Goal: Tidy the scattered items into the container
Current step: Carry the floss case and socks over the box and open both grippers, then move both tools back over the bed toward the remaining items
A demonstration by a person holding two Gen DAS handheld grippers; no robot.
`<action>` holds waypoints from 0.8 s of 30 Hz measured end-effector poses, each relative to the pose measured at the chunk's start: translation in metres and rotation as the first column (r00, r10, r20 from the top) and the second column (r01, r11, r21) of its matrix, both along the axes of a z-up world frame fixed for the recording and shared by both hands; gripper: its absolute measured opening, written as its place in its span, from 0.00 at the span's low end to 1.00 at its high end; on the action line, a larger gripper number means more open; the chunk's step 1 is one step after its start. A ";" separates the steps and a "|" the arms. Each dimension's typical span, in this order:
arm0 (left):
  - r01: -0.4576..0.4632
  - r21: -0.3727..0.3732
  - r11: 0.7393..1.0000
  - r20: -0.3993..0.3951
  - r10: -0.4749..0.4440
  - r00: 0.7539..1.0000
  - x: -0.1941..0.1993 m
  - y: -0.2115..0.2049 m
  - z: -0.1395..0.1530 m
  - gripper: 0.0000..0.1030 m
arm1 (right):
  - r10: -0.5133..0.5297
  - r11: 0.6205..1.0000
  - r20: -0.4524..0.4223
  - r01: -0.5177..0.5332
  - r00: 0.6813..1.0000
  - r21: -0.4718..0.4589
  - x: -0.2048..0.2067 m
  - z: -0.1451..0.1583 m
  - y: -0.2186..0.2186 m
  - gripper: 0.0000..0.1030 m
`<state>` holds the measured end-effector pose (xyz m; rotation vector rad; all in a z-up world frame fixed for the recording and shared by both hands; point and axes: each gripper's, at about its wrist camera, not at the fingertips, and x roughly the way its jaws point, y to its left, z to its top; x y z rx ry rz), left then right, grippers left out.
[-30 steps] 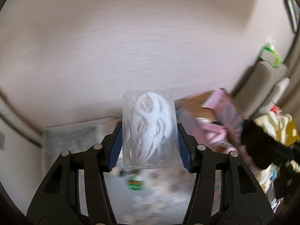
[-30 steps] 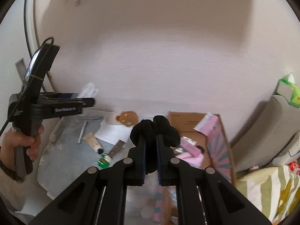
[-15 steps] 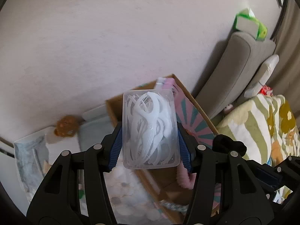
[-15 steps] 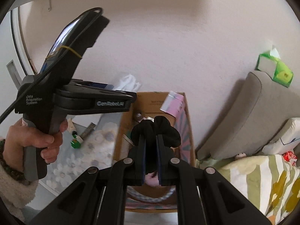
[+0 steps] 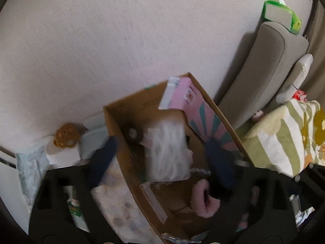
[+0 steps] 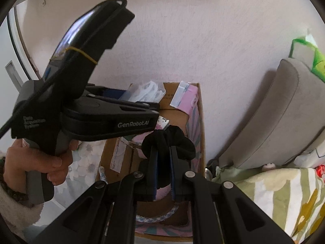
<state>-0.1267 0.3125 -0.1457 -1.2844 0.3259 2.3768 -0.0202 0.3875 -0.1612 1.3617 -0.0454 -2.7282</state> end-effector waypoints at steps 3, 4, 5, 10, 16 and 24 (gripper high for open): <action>-0.002 0.020 1.000 -0.013 0.003 1.000 -0.001 0.000 0.006 0.96 | 0.013 0.999 -0.011 -0.013 1.000 0.038 0.000 0.000 -0.004 0.46; -0.006 0.014 1.000 -0.012 0.006 1.000 -0.002 0.000 0.006 0.96 | 0.022 0.999 -0.018 -0.021 1.000 0.045 0.001 0.001 -0.006 0.47; -0.010 0.009 1.000 -0.011 0.010 1.000 -0.003 -0.001 0.007 0.96 | 0.028 0.999 -0.018 -0.027 0.999 0.045 0.001 0.001 -0.007 0.47; -0.016 0.017 1.000 -0.004 0.016 1.000 -0.006 -0.005 0.007 0.96 | 0.038 0.998 -0.016 -0.037 0.999 0.058 0.001 0.002 -0.011 0.48; -0.016 0.023 1.000 0.000 0.016 1.000 -0.008 -0.013 0.010 0.96 | 0.048 0.997 -0.016 -0.047 0.999 0.057 0.002 0.007 -0.023 0.48; -0.013 0.032 0.999 -0.001 0.013 1.000 -0.006 -0.020 0.014 0.96 | 0.037 0.998 -0.007 -0.036 0.999 0.059 0.002 0.009 -0.029 0.48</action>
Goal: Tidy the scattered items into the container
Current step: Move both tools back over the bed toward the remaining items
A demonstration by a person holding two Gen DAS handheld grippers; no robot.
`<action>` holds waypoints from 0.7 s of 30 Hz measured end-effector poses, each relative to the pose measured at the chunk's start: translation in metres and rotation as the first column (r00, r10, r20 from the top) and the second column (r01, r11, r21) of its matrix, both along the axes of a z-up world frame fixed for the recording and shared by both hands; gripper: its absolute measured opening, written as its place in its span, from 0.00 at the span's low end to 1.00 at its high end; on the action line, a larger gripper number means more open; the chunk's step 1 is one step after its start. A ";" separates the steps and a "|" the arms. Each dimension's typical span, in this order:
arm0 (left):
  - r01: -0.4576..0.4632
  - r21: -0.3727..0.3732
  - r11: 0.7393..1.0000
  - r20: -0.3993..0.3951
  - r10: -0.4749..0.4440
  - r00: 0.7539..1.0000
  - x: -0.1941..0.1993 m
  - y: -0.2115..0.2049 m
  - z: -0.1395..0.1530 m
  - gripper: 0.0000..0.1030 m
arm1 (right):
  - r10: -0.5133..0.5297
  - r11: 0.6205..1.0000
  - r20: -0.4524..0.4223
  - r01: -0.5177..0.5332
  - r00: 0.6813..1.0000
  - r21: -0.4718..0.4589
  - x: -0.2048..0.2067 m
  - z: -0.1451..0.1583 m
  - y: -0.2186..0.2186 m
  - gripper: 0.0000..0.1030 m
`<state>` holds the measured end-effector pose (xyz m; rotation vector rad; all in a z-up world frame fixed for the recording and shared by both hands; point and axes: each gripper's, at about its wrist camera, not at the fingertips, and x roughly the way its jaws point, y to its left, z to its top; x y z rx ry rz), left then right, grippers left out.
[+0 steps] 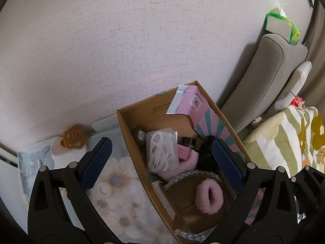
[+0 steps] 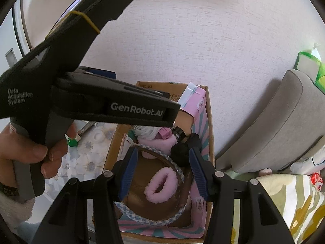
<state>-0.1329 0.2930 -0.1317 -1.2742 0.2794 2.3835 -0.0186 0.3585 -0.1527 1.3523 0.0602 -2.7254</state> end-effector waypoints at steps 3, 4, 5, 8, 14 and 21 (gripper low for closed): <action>0.000 0.004 1.000 0.001 0.000 1.000 0.001 -0.002 0.001 0.96 | -0.010 1.000 0.003 0.010 1.000 -0.002 0.002 0.000 0.000 0.48; 0.000 0.003 1.000 0.001 0.000 1.000 0.001 -0.003 0.001 0.96 | -0.017 1.000 0.005 0.017 1.000 -0.003 0.003 0.001 0.001 0.48; -0.001 0.003 1.000 0.001 0.001 1.000 0.001 -0.003 0.001 0.96 | -0.022 1.000 0.007 0.022 1.000 -0.004 0.003 0.001 0.001 0.48; -0.002 0.007 1.000 0.001 0.002 1.000 0.003 -0.005 0.002 0.96 | -0.031 0.999 0.011 0.031 0.999 -0.012 0.004 0.000 0.002 0.48; -0.020 0.028 0.999 -0.030 0.020 0.999 0.006 -0.026 0.022 0.96 | -0.045 0.999 0.001 0.045 0.999 -0.001 0.007 0.008 0.000 0.48; -0.121 0.027 0.992 -0.117 0.124 0.985 0.009 -0.108 0.059 0.96 | -0.036 0.999 -0.034 0.036 0.999 0.002 0.007 0.030 -0.015 0.48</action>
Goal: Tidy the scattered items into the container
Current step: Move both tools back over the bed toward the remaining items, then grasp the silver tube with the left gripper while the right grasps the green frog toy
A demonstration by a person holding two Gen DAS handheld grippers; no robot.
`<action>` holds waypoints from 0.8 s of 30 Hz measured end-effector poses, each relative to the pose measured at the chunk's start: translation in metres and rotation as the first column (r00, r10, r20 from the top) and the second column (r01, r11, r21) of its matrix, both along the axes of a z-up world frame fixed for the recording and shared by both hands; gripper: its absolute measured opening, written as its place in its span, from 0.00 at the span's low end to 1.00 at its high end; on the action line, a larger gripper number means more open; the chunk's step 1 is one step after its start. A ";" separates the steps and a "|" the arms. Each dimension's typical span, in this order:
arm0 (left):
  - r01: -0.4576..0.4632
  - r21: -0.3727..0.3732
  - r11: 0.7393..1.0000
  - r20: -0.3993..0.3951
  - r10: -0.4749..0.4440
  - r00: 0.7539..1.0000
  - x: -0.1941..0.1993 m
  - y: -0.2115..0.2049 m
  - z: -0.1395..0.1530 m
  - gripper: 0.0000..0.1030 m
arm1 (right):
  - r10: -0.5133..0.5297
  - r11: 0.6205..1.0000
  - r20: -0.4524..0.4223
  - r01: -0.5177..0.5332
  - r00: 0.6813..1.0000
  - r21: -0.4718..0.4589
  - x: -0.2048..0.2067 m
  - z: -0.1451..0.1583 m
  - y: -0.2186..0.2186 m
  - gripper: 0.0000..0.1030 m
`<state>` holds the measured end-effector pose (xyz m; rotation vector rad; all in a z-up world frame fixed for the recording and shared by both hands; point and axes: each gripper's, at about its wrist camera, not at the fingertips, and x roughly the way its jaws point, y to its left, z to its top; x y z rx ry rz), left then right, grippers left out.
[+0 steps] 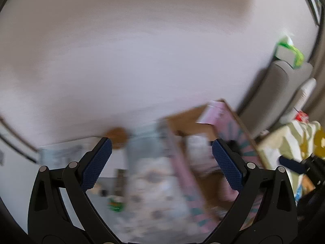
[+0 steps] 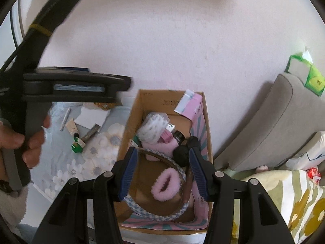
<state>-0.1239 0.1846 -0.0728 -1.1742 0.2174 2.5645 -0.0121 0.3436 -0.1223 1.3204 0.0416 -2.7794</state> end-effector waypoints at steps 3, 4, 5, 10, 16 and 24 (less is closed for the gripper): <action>-0.086 -0.045 0.995 -0.039 0.084 0.996 -0.001 -0.051 0.010 0.96 | 0.011 1.000 -0.024 -0.011 1.000 0.005 -0.005 0.010 -0.014 0.50; -0.114 -0.058 0.992 -0.050 0.111 0.993 -0.002 -0.067 0.012 0.96 | 0.019 1.000 -0.035 -0.019 0.999 0.002 -0.008 0.014 -0.021 0.55; -0.138 -0.067 0.988 -0.060 0.134 0.989 -0.003 -0.082 0.014 0.98 | 0.025 1.000 -0.042 -0.025 0.999 -0.004 -0.009 0.016 -0.026 0.56; -0.251 -0.119 0.961 -0.045 0.247 0.968 -0.006 -0.162 0.002 0.99 | 0.081 0.996 -0.033 -0.082 0.996 -0.047 -0.027 0.016 -0.068 0.57; -0.309 -0.122 0.943 0.079 0.320 0.944 -0.009 -0.222 -0.052 0.99 | 0.149 0.983 0.043 -0.144 0.988 -0.119 -0.048 -0.016 -0.127 0.57; -0.358 -0.066 0.931 0.219 0.364 0.905 -0.033 -0.261 -0.156 0.99 | 0.109 0.986 0.072 -0.099 0.991 -0.136 -0.068 -0.094 -0.187 0.57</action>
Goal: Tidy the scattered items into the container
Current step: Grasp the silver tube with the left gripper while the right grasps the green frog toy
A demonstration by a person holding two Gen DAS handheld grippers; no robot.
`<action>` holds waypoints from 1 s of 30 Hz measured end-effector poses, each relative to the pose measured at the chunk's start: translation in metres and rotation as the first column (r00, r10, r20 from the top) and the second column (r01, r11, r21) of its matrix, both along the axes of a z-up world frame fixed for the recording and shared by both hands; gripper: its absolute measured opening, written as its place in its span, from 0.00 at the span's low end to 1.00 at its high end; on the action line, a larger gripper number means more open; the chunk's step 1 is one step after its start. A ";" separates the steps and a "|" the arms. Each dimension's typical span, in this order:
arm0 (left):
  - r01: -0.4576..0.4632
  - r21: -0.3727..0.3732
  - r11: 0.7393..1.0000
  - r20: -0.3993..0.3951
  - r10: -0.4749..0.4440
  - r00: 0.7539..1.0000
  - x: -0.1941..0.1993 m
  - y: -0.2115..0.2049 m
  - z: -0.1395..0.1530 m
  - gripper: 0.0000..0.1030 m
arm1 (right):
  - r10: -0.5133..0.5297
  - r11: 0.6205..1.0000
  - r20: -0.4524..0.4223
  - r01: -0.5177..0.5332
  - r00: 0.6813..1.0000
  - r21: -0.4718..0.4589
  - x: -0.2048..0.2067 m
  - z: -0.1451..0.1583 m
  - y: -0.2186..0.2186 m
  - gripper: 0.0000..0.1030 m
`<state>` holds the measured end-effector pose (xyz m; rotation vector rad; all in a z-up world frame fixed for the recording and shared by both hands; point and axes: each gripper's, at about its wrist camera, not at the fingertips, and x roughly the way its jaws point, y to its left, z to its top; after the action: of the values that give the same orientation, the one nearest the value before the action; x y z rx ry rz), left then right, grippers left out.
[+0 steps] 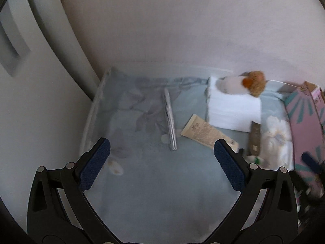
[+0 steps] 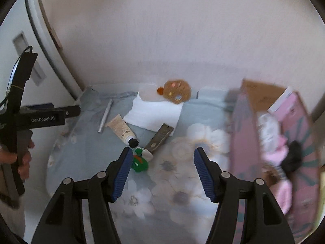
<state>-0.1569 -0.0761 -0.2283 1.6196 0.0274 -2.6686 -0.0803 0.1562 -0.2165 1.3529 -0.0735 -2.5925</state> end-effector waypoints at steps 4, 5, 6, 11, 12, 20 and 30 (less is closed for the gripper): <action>-0.008 0.040 0.999 0.031 0.007 1.000 -0.021 -0.011 -0.030 0.99 | -0.014 1.000 0.034 0.014 0.999 -0.001 -0.009 -0.033 -0.022 0.57; -0.006 0.034 0.999 0.032 0.005 0.999 -0.026 -0.012 -0.035 0.99 | -0.017 1.000 0.042 0.016 0.999 0.005 -0.011 -0.040 -0.027 0.57; -0.004 0.025 1.000 0.034 0.003 0.999 -0.030 -0.013 -0.040 0.99 | -0.018 1.000 0.046 0.017 0.999 0.015 -0.012 -0.047 -0.032 0.57; -0.007 0.019 1.000 0.036 0.006 0.999 -0.050 -0.021 -0.055 0.99 | -0.045 0.997 0.038 0.043 0.998 0.064 -0.017 -0.060 -0.041 0.57; -0.008 0.019 1.000 0.035 0.007 0.999 -0.054 -0.022 -0.058 0.99 | -0.051 0.996 0.035 0.049 0.998 0.071 -0.018 -0.062 -0.042 0.57; 0.028 0.001 1.000 0.017 -0.028 0.999 -0.061 -0.020 -0.081 0.67 | -0.051 0.997 0.022 0.050 0.998 0.052 -0.024 -0.073 -0.044 0.57; 0.120 -0.005 0.993 -0.045 -0.120 0.992 -0.042 -0.007 -0.075 0.13 | -0.037 0.997 0.022 0.036 0.999 0.065 -0.017 -0.079 -0.054 0.38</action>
<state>-0.1991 -0.0832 -0.3029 1.6090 -0.0740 -2.7925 -0.0974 0.1021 -0.2957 1.4161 -0.0186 -2.6309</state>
